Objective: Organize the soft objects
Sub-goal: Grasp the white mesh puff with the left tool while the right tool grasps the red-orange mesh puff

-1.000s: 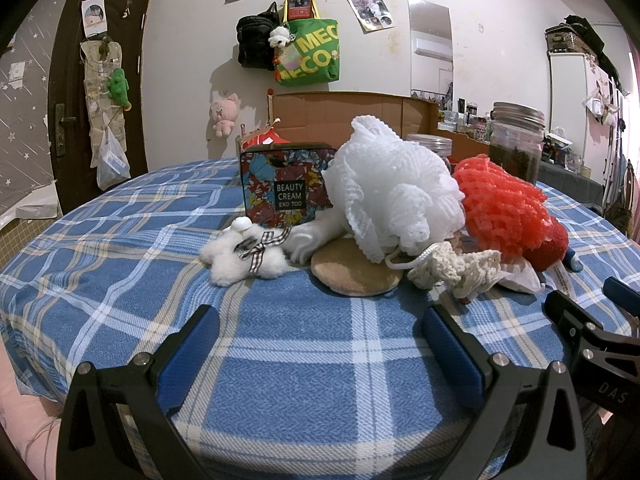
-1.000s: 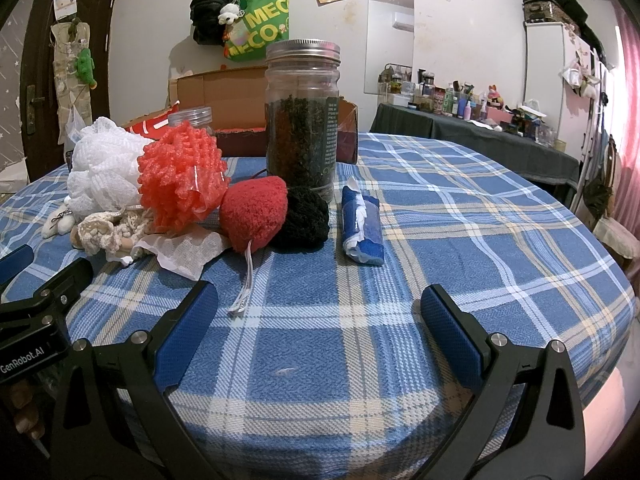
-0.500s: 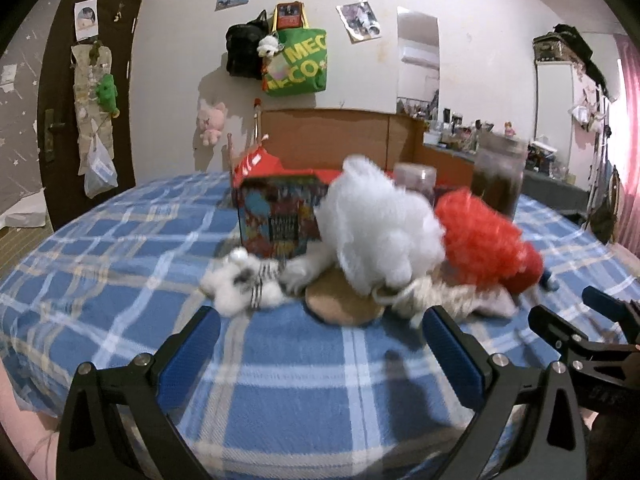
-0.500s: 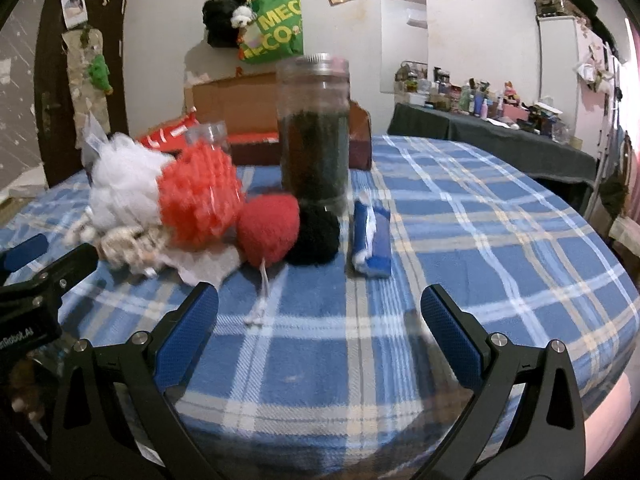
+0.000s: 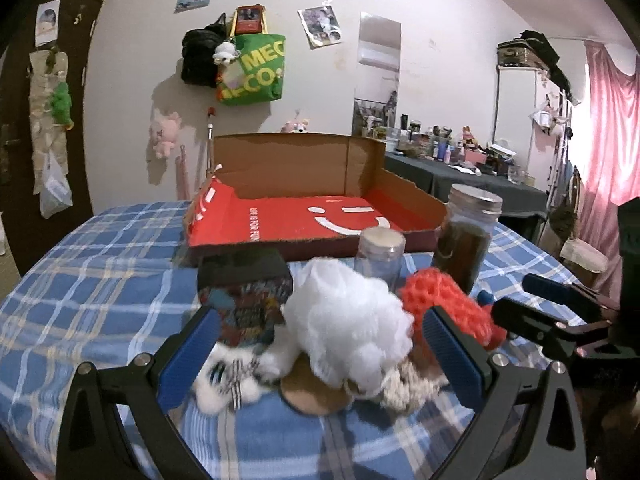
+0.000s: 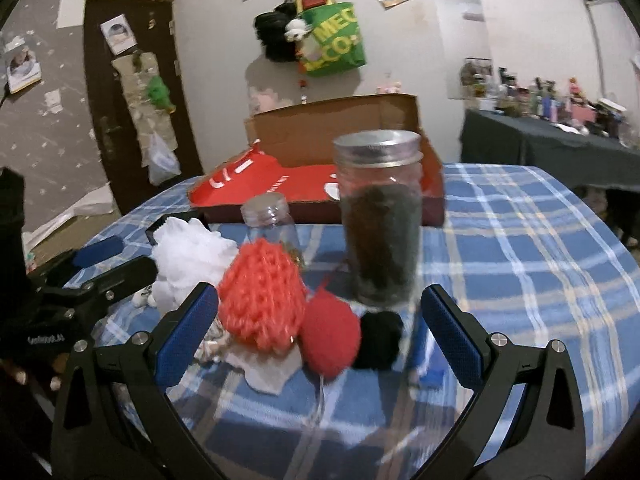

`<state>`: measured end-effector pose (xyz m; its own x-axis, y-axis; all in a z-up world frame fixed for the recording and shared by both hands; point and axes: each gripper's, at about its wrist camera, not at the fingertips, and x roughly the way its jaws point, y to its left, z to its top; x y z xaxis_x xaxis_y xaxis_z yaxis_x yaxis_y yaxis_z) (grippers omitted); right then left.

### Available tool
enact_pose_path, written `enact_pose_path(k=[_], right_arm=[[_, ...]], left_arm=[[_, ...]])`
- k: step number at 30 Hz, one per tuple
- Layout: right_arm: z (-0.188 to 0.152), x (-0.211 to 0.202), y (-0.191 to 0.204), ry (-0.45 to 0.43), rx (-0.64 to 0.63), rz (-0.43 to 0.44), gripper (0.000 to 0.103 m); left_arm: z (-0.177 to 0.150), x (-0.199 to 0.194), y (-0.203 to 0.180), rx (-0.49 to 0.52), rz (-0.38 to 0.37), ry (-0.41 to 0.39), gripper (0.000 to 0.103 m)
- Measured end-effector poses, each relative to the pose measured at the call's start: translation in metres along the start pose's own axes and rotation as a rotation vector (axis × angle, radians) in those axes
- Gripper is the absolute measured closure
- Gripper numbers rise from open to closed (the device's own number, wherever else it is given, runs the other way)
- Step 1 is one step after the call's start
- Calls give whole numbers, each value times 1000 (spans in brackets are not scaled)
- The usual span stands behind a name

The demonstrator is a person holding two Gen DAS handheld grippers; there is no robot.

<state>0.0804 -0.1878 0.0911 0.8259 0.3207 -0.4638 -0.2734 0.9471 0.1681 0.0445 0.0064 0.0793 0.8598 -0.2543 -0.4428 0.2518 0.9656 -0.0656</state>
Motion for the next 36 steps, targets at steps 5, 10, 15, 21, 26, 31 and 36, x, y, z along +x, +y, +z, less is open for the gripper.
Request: enact_pose_path(k=[5,10,15,21,26,31,36], right_arm=[[9,15,9,52,-85,72,0],[5,28,19,97,-149,113,22],[-4,42,22,160,-138,152,56],[-8,31,26,111,-133,165,66],[-3,21,23,80,-100,167,66],[0,17,26,75,-97,168,66],[1,13,22,73,-79,171,66]], left_arm=[[6,18,-5,55,-30,37,5],[5,34,-7,63,-66,91,25],[-3,37,-9,48,-87,106,43],[-6,26,-8,57,-92,87,62],[-5,22,-4,48,-97,82,68],[-3,17,-3,44,-102,75,69],[1,11,0,41,-101,65,72]])
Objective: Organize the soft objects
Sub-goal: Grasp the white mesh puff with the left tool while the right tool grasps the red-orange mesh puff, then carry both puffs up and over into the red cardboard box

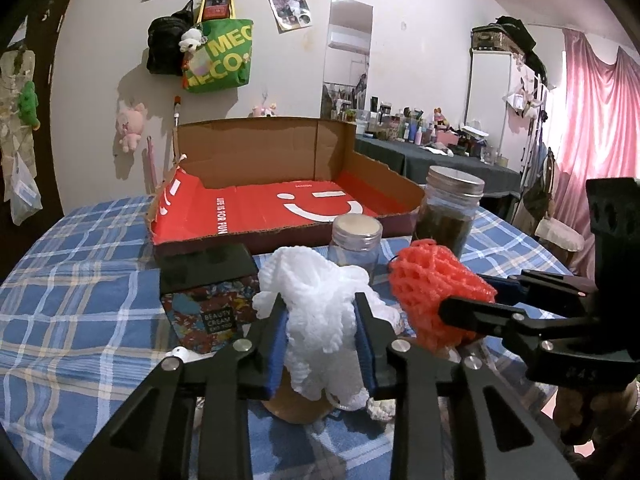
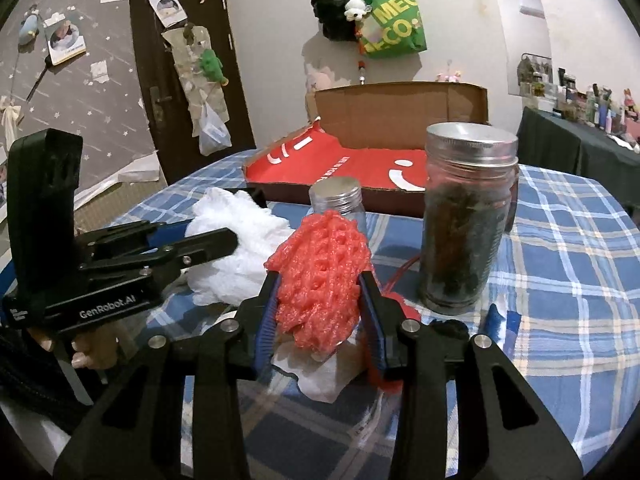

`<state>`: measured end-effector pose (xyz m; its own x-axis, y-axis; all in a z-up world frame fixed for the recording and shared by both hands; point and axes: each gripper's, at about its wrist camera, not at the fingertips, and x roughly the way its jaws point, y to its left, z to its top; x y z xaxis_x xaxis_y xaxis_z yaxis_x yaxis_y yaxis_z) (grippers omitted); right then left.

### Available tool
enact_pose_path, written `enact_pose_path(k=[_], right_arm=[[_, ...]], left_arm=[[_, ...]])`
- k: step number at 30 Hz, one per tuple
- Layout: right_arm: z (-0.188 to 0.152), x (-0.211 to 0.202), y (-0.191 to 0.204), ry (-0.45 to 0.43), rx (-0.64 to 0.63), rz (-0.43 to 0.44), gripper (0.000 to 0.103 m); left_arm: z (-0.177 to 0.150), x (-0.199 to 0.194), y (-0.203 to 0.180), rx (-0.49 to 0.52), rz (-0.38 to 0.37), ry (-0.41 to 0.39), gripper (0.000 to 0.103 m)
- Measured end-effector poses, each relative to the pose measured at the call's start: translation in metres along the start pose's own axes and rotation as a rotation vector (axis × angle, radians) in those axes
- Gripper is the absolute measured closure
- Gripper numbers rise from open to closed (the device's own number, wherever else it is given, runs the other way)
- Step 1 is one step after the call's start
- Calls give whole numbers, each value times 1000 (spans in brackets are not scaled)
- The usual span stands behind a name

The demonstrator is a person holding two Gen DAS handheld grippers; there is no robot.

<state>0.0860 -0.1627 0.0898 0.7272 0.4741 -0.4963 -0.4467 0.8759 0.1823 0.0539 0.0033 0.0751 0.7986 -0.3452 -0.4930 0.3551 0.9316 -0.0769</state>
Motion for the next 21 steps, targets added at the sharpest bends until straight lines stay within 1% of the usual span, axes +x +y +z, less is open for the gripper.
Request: enact_pose_path(k=[10,21], right_arm=[[6,-15,-12,-14,57,13,66],[7,-28,-25,-19,96,-3,66]], left_arm=[[7,-21,11,-16,5,-23,74],[14,-47,38,-40,64,-44,75]])
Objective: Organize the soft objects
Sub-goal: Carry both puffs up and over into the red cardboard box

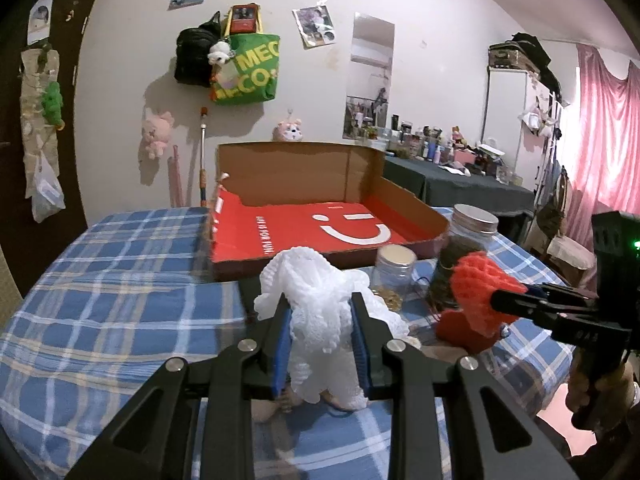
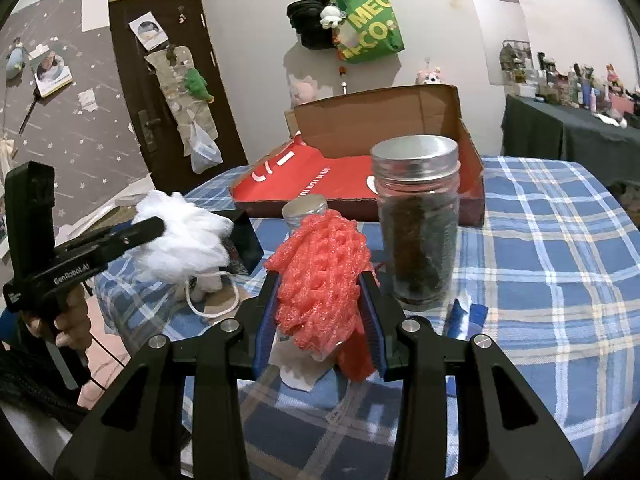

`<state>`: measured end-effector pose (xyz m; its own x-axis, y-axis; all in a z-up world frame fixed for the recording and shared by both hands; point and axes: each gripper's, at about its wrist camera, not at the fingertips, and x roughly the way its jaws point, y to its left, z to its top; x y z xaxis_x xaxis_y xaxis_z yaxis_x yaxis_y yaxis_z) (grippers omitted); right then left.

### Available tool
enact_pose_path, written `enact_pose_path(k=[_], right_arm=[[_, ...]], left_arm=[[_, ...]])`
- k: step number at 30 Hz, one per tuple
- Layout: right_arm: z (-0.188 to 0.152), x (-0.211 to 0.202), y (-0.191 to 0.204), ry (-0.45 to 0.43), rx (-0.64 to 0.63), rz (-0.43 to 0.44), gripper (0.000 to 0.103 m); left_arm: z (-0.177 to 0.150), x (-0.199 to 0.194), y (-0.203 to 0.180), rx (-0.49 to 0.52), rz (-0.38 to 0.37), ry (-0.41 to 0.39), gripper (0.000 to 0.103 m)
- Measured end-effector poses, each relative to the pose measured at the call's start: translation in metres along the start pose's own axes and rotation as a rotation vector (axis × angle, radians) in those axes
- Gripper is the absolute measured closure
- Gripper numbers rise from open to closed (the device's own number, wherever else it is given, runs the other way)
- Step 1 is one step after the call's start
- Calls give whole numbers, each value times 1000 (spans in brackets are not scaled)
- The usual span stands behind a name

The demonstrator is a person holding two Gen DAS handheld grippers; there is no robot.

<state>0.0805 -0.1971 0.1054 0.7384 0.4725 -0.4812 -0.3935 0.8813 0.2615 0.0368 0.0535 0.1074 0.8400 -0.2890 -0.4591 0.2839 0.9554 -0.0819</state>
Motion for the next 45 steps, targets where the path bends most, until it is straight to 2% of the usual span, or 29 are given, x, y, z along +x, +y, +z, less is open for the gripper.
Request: enact_pose_path(k=[13,16,21,30,36,45], right_arm=[[2,-13,-27,67,77,-35,66],[3,-13,-35,91,102,-46,66],[8,-14,-57,128,168,-64,66],[25,-14,-95,175,214,-99,66],[42,-1,-111,200,179,-105,66],[64,19,-125,228,110,-64,66]], left_arm=[[2,-18,56,-78,86,52,75],[1,-12,73,-90,130,89,75],[5,3,97,-92,156,150,75],[19,43,120,-41,94,245,75],[32,64,115,35,69,261,75],[48,86,105,146,39,266,75]])
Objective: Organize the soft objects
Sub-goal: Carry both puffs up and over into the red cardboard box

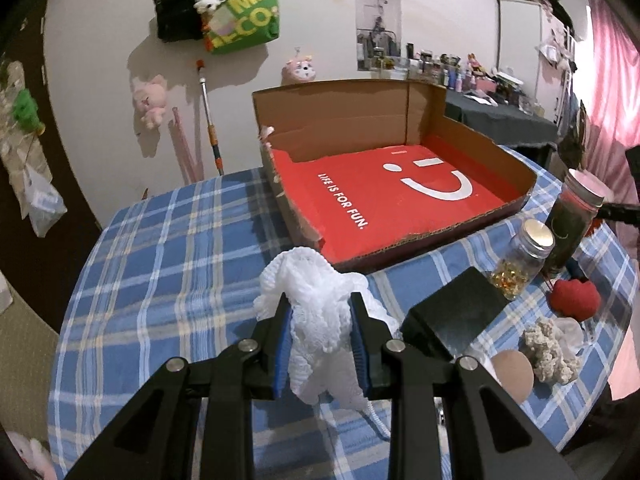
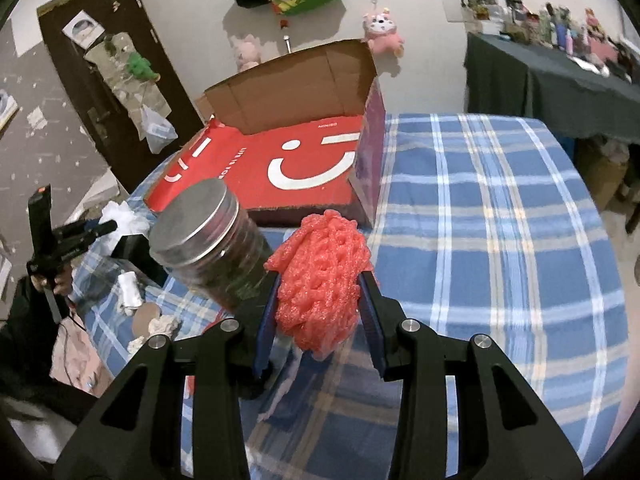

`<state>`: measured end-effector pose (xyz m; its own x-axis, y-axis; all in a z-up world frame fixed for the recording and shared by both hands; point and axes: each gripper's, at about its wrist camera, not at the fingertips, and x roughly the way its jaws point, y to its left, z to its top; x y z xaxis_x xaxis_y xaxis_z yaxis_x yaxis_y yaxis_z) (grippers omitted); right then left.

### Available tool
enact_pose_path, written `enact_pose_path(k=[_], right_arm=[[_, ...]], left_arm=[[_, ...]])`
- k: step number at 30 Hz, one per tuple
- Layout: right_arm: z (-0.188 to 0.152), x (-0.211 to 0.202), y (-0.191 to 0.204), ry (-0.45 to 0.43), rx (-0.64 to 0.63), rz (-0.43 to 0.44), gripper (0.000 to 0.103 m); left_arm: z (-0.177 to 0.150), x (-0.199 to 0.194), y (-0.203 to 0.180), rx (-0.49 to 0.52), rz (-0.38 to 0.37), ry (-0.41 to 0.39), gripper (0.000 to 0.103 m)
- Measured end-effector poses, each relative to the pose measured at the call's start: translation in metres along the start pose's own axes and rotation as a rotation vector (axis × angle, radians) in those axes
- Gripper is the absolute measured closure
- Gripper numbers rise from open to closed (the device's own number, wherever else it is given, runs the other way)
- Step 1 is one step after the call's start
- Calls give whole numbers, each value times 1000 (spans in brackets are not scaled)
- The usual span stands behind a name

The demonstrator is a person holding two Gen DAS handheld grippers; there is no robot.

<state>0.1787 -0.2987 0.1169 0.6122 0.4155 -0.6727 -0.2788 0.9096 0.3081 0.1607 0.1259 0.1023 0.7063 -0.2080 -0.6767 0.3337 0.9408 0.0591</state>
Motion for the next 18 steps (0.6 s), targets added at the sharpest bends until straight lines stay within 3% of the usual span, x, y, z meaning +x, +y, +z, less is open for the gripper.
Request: enact_pose_path(k=[18], right_arm=[[48,21,-2,17,-135,130,66]], left_arm=[[39,6,-5,82,-103,-61,76]])
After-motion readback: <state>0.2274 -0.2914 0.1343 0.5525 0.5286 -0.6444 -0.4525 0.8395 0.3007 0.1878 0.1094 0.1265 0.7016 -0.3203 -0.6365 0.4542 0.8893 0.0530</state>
